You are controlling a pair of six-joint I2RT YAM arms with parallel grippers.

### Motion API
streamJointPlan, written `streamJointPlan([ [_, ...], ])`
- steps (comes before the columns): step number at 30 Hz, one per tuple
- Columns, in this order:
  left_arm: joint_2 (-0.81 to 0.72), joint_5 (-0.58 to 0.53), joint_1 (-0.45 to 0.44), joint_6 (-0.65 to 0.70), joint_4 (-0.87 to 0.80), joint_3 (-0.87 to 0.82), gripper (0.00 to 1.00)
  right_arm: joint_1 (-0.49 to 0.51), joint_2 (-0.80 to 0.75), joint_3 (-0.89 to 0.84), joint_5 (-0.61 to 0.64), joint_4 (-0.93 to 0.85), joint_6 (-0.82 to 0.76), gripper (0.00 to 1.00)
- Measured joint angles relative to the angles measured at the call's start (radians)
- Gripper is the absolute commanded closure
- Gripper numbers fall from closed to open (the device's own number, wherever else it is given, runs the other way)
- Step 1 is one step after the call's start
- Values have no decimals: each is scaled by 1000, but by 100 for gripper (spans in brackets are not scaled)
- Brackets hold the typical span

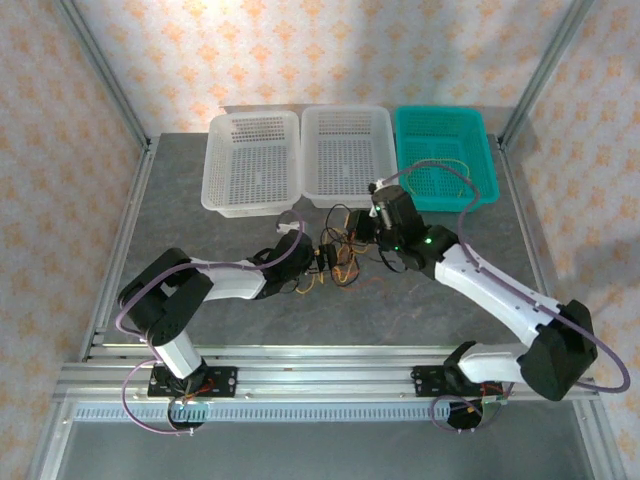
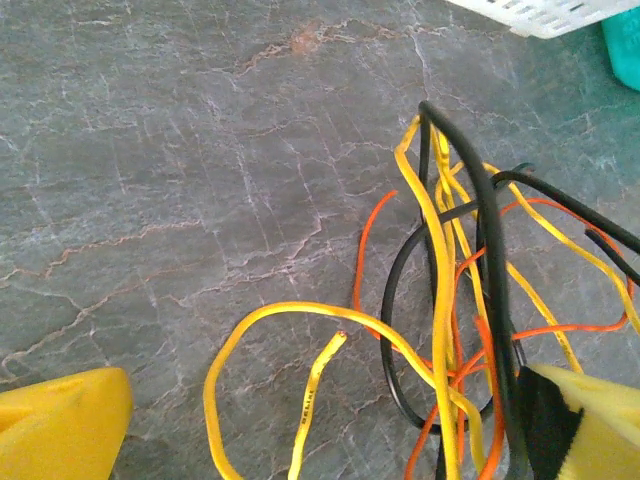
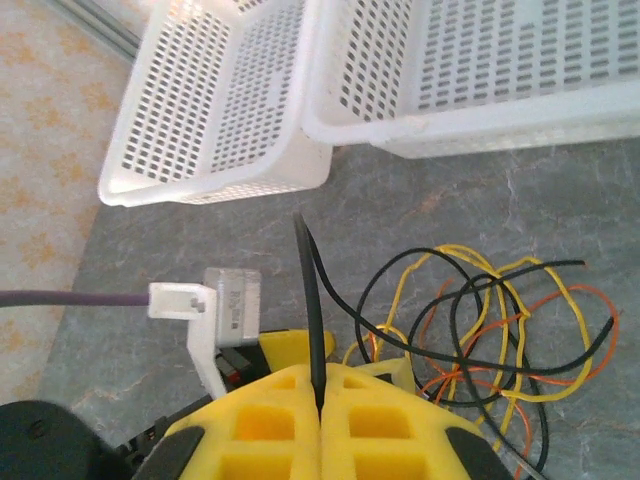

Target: Untangle the cables

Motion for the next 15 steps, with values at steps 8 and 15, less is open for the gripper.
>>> streamJointPlan([
  [8,11,-5,0,-19,-28,12,1,0,-54,53,32,-1,-104,100],
  [15,1,-43,-1,-50,-43,6,1,0,-169,95,171,-3,-138,100],
])
